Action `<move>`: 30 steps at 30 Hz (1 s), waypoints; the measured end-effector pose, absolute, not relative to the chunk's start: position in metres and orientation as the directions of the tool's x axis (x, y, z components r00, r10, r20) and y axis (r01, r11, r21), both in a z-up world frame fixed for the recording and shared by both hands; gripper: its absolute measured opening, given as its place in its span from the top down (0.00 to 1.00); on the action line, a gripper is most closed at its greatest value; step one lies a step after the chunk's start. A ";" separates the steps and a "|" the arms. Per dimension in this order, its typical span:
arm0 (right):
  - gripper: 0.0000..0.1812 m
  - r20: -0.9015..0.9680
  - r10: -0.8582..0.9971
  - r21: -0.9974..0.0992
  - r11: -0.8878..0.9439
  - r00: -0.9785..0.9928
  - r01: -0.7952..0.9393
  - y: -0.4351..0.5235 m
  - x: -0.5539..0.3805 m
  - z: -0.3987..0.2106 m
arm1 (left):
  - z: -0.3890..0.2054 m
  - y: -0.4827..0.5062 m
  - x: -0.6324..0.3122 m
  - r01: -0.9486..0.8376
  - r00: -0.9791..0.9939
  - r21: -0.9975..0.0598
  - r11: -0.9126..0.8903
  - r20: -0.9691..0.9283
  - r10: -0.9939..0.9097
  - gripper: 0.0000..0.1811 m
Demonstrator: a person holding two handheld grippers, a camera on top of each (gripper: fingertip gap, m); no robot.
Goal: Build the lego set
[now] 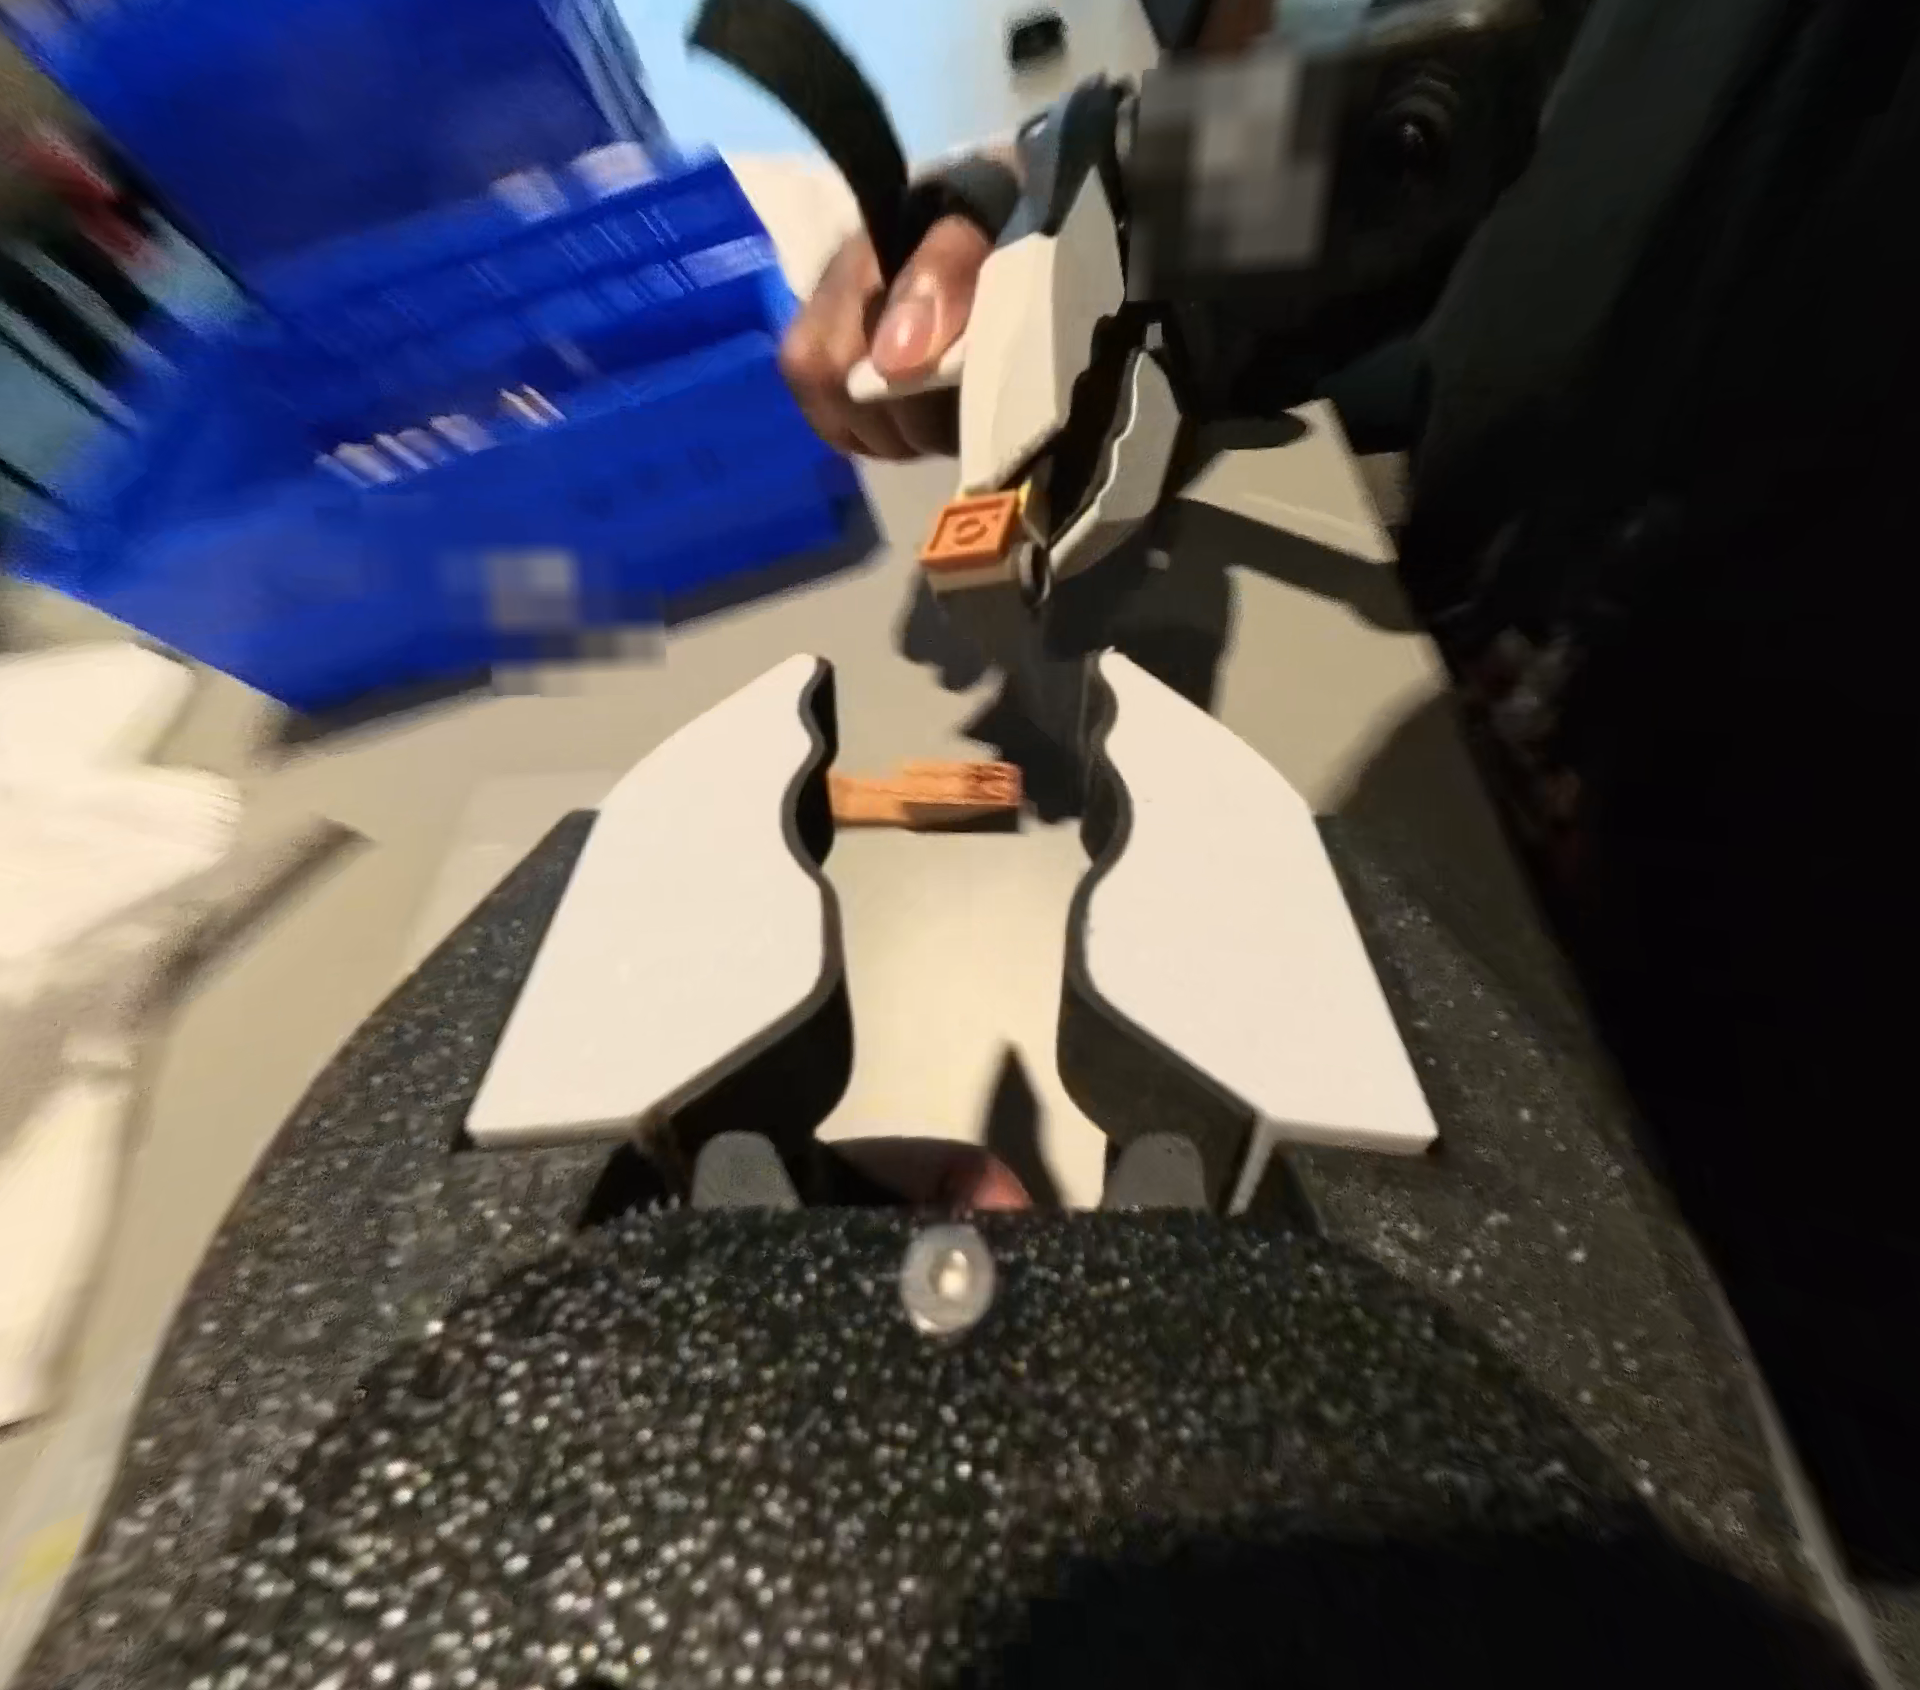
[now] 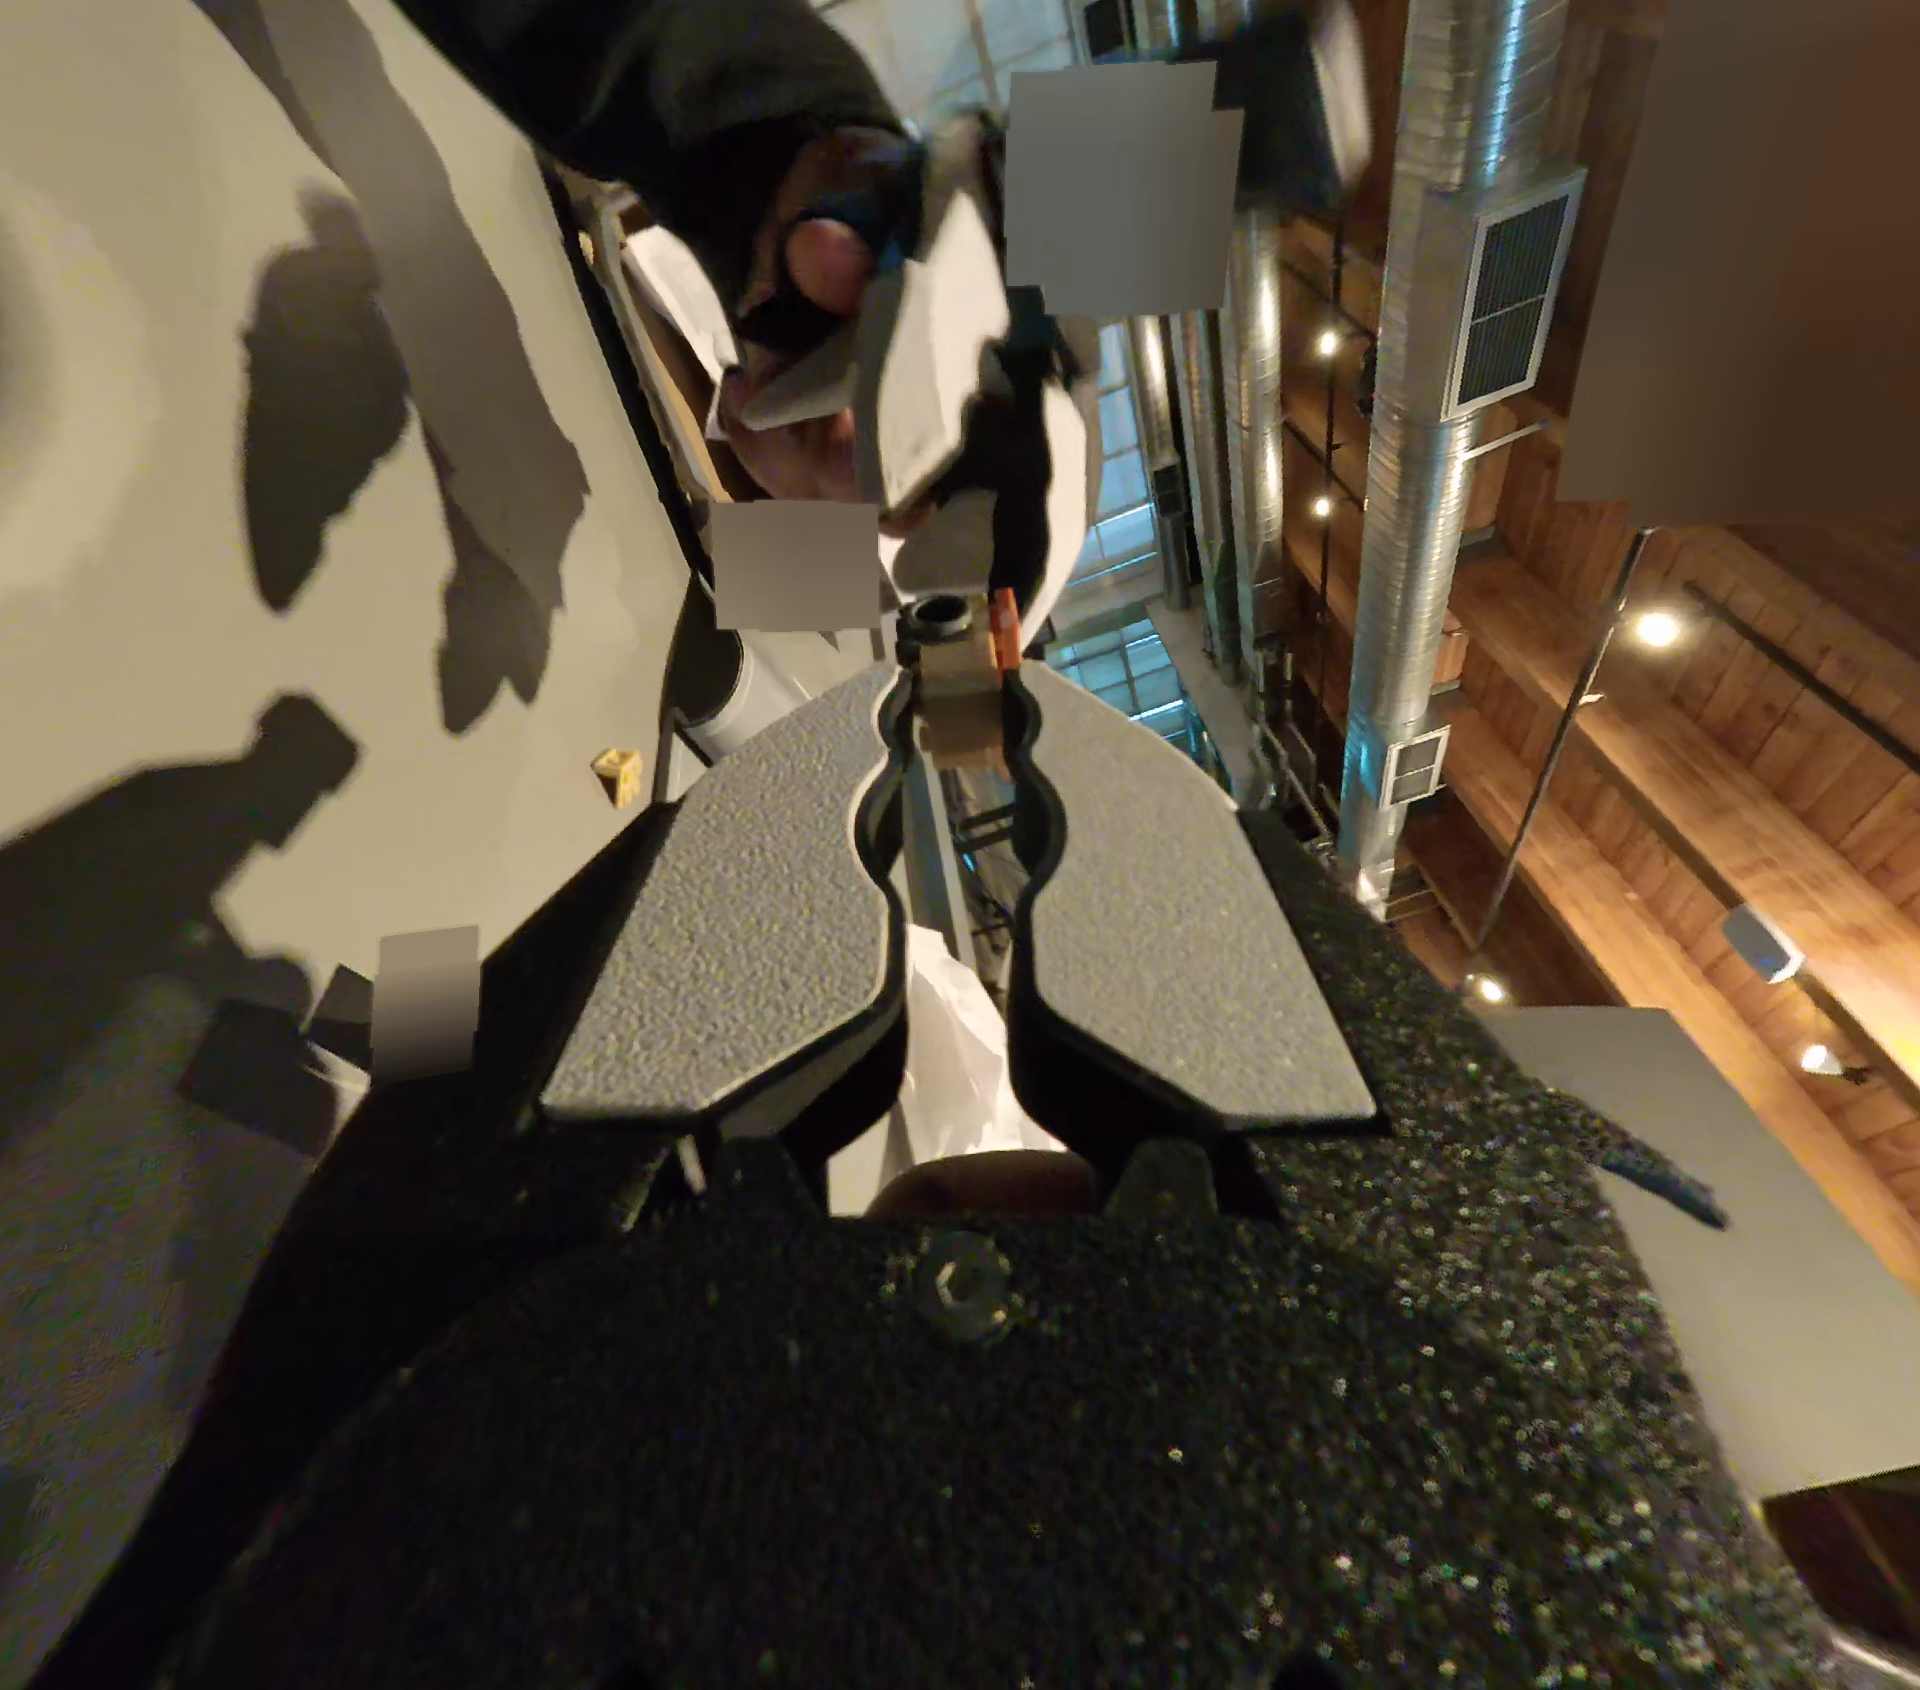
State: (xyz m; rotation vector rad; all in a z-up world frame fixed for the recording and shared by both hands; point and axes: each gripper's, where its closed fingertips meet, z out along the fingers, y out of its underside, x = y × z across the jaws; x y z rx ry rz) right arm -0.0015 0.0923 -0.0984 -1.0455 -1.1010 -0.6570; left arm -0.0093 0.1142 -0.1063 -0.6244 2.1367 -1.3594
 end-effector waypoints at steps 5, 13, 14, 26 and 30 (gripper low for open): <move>0.92 0.919 0.077 -0.383 0.421 0.388 0.822 0.089 -0.001 -0.089 | -0.086 0.109 -0.023 0.241 -0.606 -0.796 0.555 -0.570 -0.554 0.74; 0.92 0.937 0.085 -0.339 0.458 0.339 0.822 0.083 -0.010 -0.064 | -0.064 0.106 -0.017 0.416 -0.413 -0.454 0.788 -0.866 -0.281 0.68; 0.92 0.936 0.093 -0.342 0.466 0.339 0.816 0.082 -0.012 -0.060 | -0.061 0.104 -0.018 0.435 -0.412 -0.437 0.787 -0.874 -0.257 0.68; 0.92 0.937 0.125 -0.339 0.551 0.326 0.763 0.072 -0.026 -0.012 | -0.023 0.081 -0.025 0.614 -0.317 -0.289 0.734 -0.943 -0.106 0.68; 0.92 0.950 0.115 -0.304 0.542 0.289 0.783 0.073 -0.029 -0.008 | -0.015 0.076 -0.029 0.631 -0.295 -0.227 0.742 -0.955 -0.041 0.70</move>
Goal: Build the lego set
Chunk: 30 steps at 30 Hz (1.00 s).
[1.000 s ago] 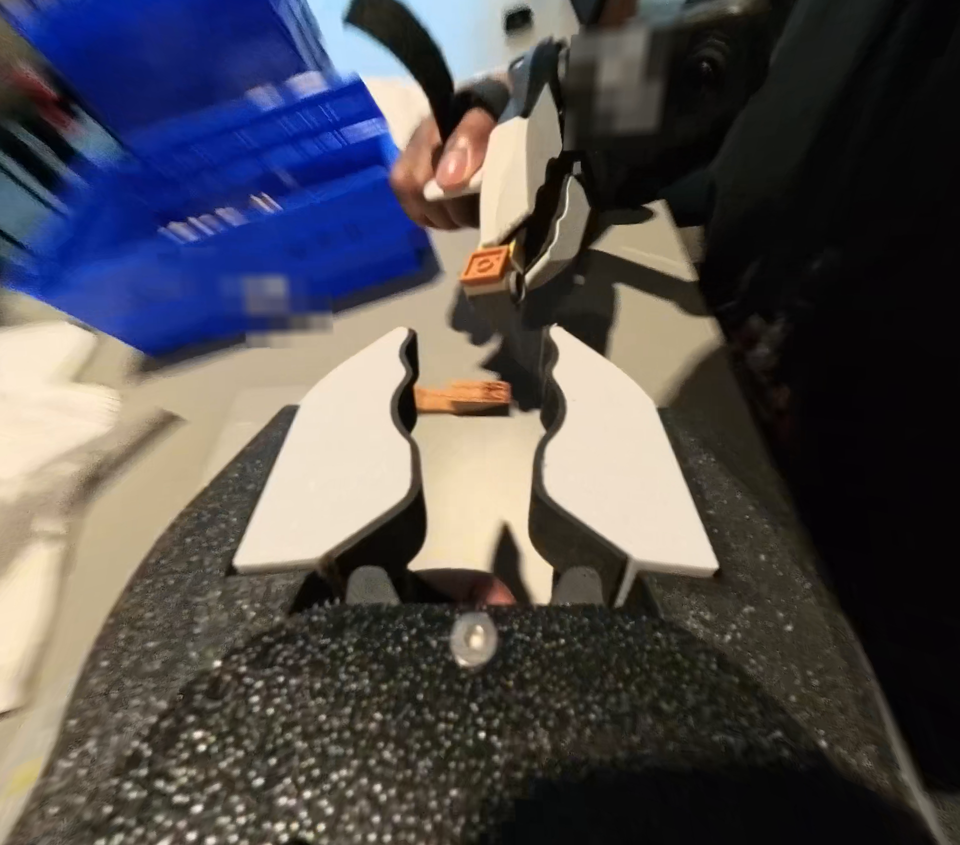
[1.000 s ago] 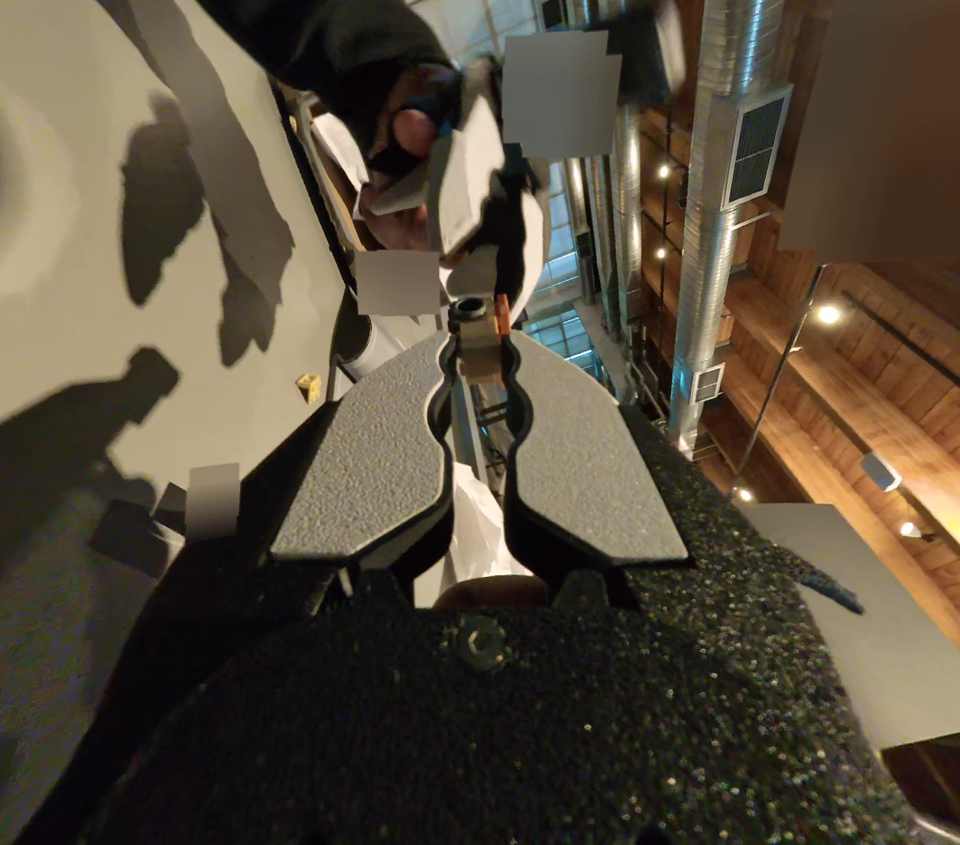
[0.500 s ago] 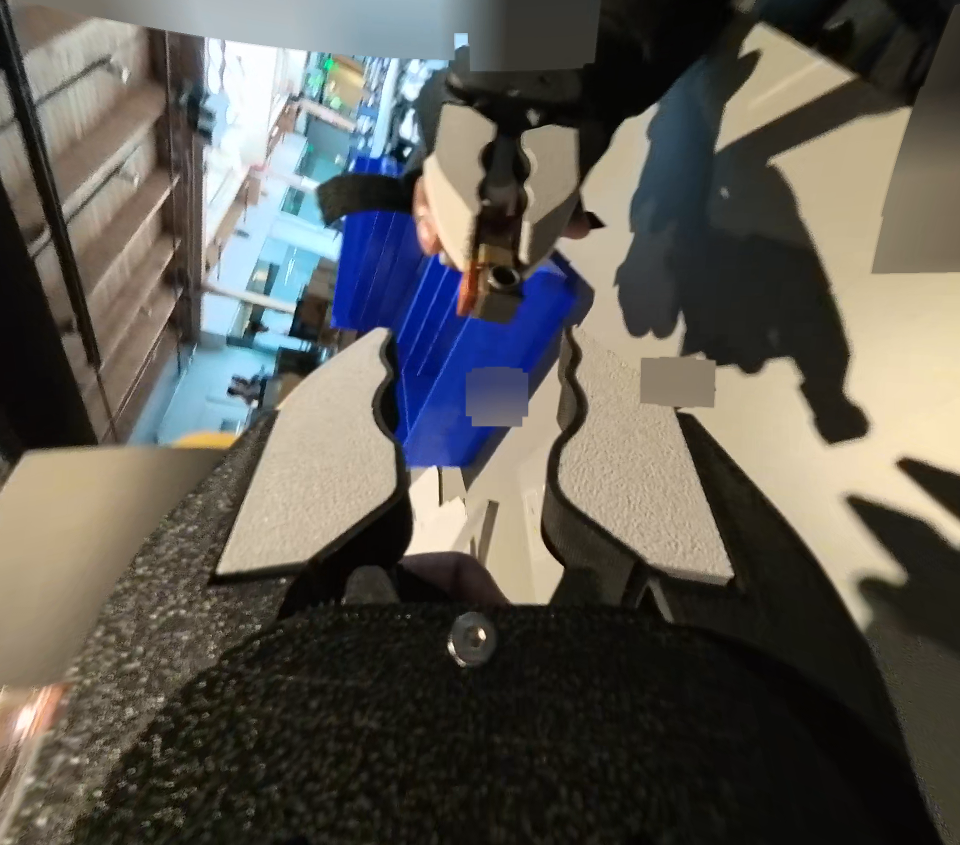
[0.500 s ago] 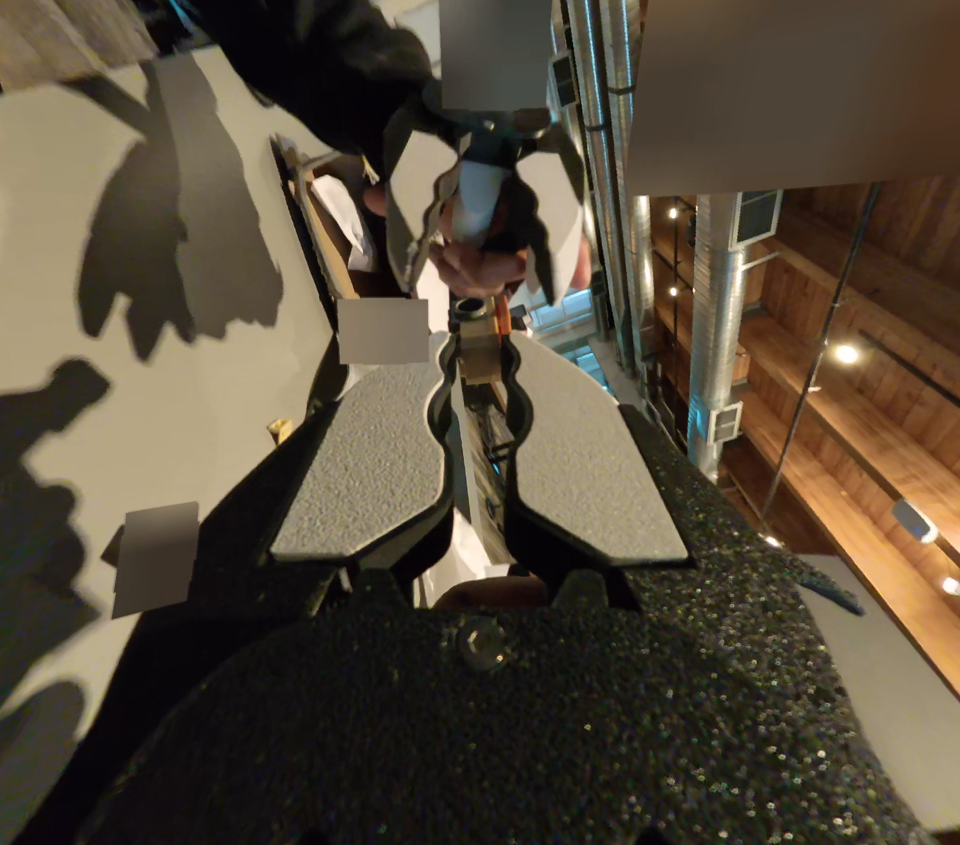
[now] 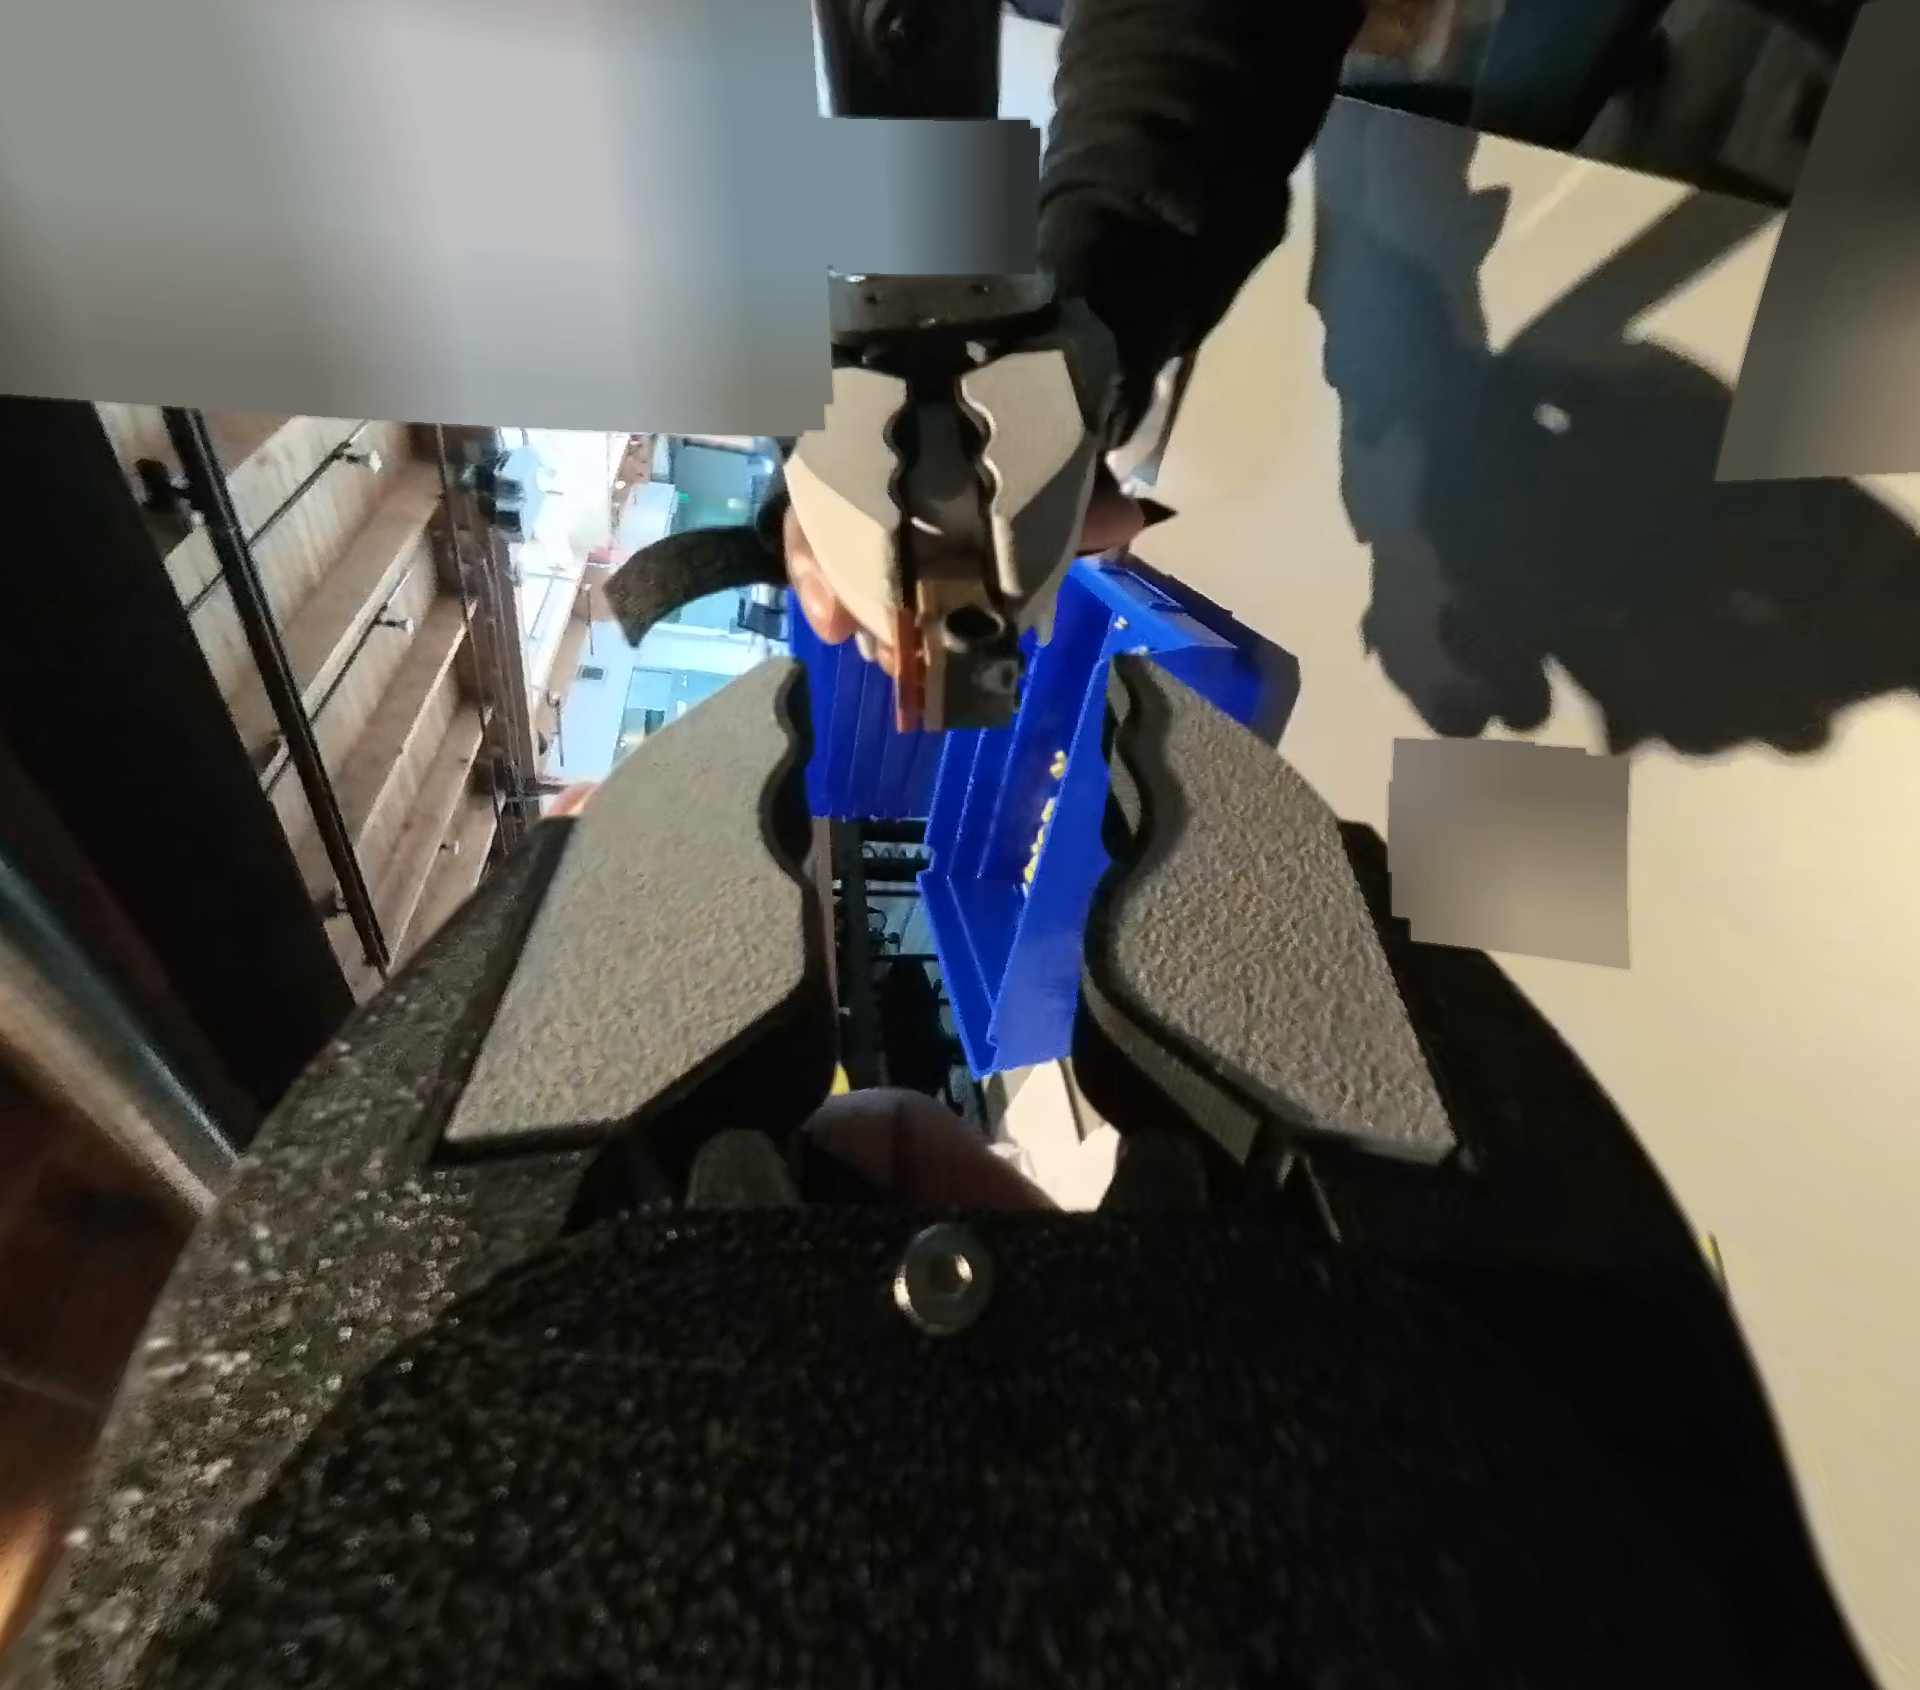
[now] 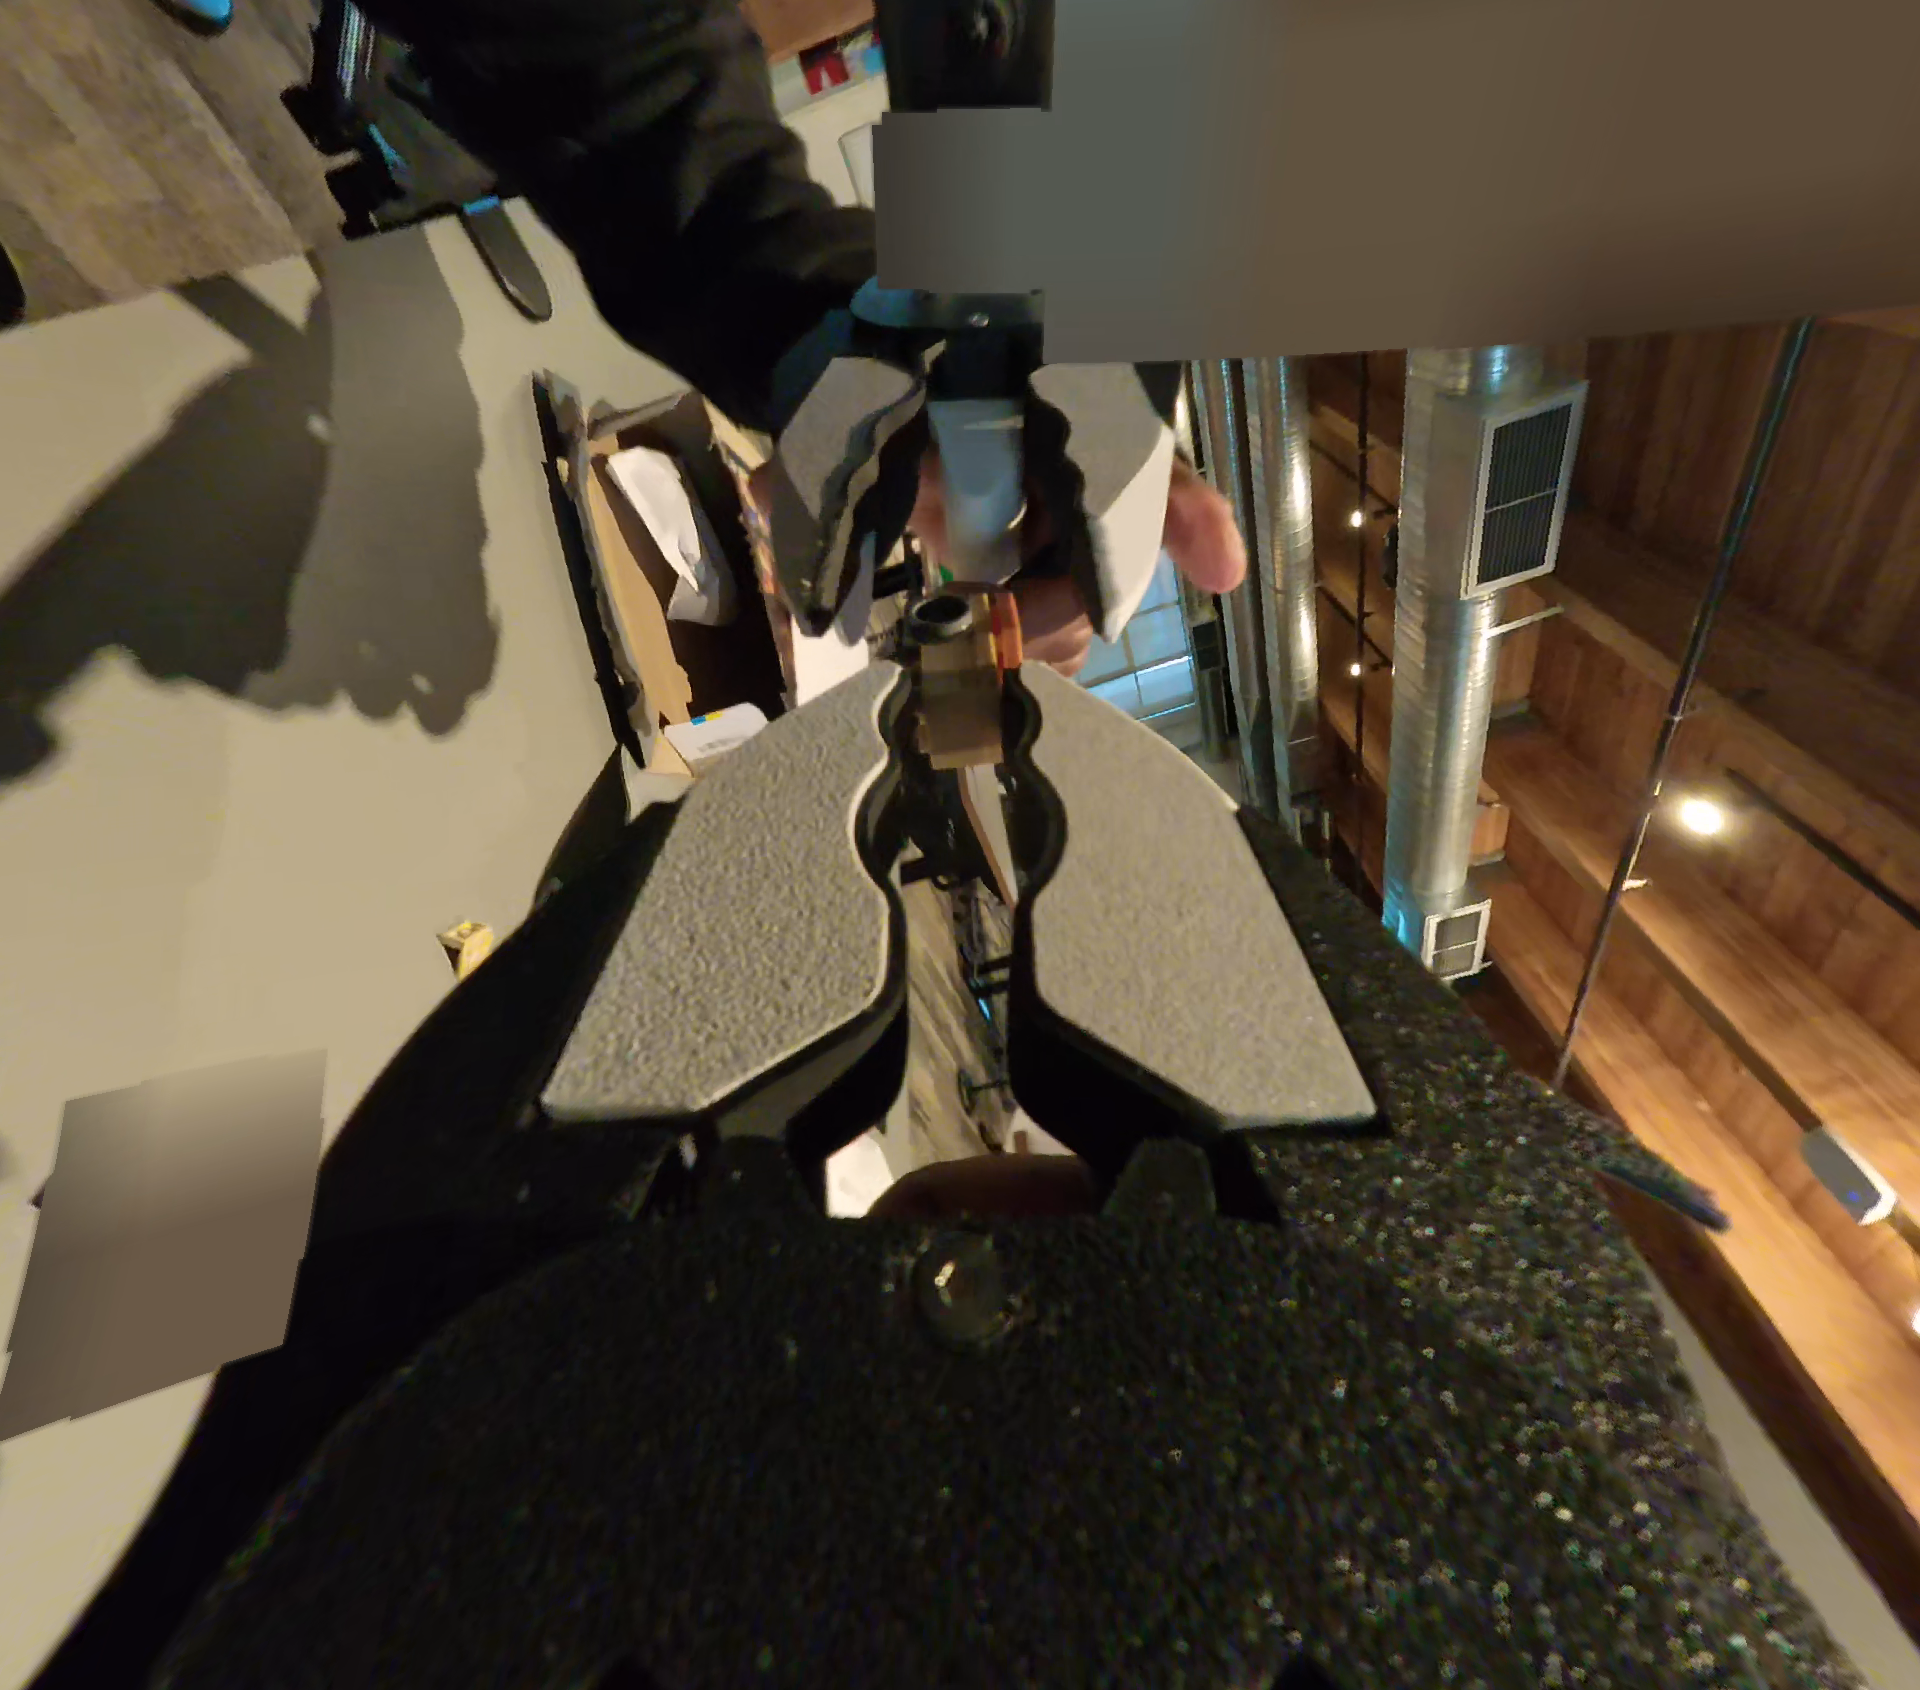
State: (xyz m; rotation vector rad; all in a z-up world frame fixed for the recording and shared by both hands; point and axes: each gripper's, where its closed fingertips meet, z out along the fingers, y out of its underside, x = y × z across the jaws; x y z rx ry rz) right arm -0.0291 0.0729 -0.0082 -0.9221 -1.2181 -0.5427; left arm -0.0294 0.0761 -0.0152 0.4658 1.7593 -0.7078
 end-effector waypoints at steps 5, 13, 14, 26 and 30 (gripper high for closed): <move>0.92 0.955 0.118 -0.291 0.533 0.271 0.795 0.073 -0.033 -0.009 | -0.017 0.074 -0.033 0.626 -0.303 -0.184 0.758 -0.953 0.019 0.72; 0.92 0.952 0.114 -0.300 0.546 0.286 0.782 0.071 -0.036 -0.007 | -0.020 0.073 -0.032 0.627 -0.304 -0.194 0.754 -0.953 0.008 0.74; 0.92 0.951 0.113 -0.300 0.548 0.286 0.781 0.071 -0.036 -0.007 | -0.019 0.073 -0.032 0.629 -0.303 -0.196 0.752 -0.953 0.006 0.74; 0.92 0.950 0.101 -0.300 0.563 0.296 0.770 0.070 -0.038 -0.004 | -0.016 0.069 -0.029 0.644 -0.261 -0.166 0.747 -0.965 0.011 0.83; 0.92 0.950 0.095 -0.298 0.559 0.297 0.774 0.070 -0.038 -0.004 | -0.014 0.070 -0.028 0.641 -0.267 -0.183 0.745 -0.964 -0.007 0.87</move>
